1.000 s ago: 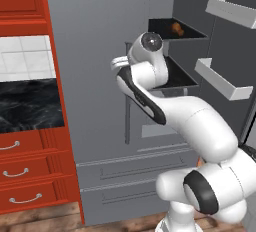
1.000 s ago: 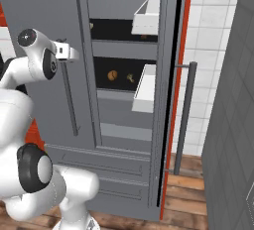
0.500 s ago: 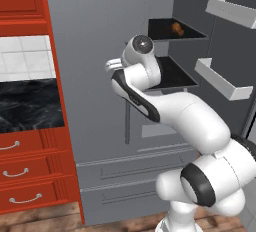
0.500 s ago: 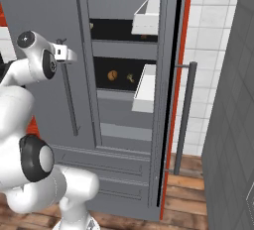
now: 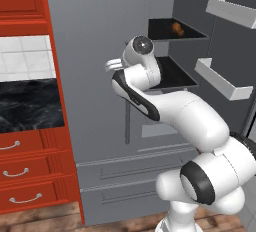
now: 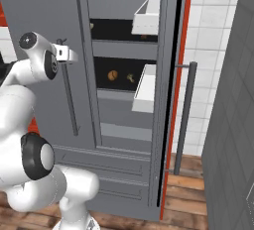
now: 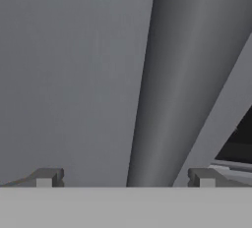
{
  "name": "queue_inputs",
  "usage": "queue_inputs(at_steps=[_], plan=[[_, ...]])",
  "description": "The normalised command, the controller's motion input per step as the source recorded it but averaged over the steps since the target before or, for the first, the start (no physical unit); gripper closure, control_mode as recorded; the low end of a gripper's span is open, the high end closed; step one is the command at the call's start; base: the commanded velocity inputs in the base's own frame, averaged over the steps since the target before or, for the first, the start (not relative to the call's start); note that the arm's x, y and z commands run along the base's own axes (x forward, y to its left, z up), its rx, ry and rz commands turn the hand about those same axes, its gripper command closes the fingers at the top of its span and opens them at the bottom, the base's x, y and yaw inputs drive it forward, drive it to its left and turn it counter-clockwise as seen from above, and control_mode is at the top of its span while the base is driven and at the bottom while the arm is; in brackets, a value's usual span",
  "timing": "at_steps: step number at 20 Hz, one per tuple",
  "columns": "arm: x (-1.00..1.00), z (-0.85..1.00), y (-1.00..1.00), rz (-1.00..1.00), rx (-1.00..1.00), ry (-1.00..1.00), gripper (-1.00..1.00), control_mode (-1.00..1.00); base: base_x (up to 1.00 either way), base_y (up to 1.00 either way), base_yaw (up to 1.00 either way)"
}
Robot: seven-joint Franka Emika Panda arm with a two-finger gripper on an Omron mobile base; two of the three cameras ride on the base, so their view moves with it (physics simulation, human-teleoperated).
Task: Gather the potato and mushroom from the fridge and place them on a tray on the dining counter. Then gather the fish and chicken drumstick from the fridge and place them on the other tray.
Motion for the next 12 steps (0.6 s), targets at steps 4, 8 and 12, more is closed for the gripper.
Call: queue_inputs(at_steps=[4,8,12], plan=[[0.35,-0.05,-0.11,0.0,0.01,0.0,1.0,-1.0,0.0,0.0,0.0],[0.45,-0.08,0.0,0.05,0.06,-0.01,1.0,-1.0,0.0,0.0,0.0],[0.19,-0.15,0.04,0.11,0.05,-0.03,1.0,-1.0,0.0,0.0,0.0]])
